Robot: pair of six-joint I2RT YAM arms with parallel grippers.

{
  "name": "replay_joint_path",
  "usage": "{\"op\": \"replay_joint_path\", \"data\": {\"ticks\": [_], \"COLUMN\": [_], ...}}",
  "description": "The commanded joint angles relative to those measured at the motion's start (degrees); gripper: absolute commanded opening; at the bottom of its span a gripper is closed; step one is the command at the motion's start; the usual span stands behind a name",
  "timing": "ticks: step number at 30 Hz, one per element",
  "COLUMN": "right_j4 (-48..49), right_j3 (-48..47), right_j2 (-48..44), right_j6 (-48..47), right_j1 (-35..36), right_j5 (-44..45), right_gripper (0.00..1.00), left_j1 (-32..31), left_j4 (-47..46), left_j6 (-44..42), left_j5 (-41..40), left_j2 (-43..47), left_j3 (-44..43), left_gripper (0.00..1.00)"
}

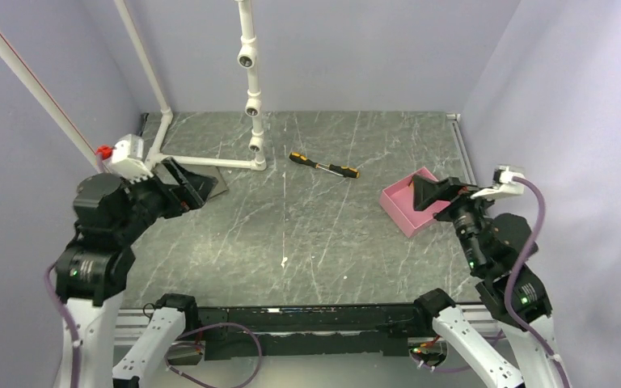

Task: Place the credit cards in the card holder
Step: Move the card holder to the center of the board.

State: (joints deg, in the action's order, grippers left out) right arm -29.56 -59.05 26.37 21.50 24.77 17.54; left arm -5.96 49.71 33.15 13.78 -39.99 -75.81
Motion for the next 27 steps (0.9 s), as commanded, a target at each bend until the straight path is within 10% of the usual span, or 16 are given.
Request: {"op": "replay_joint_path", "data": {"ticks": [1,8,16,27], "right_j4": [-0.1,-1.1,3.6,-4.4], "right_j3": [1.8,6.0,12.4,8.1], "right_j2": [1.0,0.9,0.1,-4.5], "right_j6": [2.7,2.4,7.0,6.1], "right_j1": [-0.1,-0.1,-0.1,-0.1], "right_j5": [-1.2,-12.6,-17.3,-17.7], "right_gripper": [1.0,1.0,1.0,1.0], "left_j1": [0.3,0.3,0.6,2.3], "left_j4": [0.4,-15.6,-29.4,-23.4], "left_j6": [2.5,13.8,26.5,11.2], "left_j5": [3.8,1.4,-19.0,-38.1], "left_j2": [-4.2,-14.7,-28.2,-61.6], "left_j3": [8.3,25.2,29.8,5.3], "left_gripper": [0.99,0.96,0.9,0.89]}}
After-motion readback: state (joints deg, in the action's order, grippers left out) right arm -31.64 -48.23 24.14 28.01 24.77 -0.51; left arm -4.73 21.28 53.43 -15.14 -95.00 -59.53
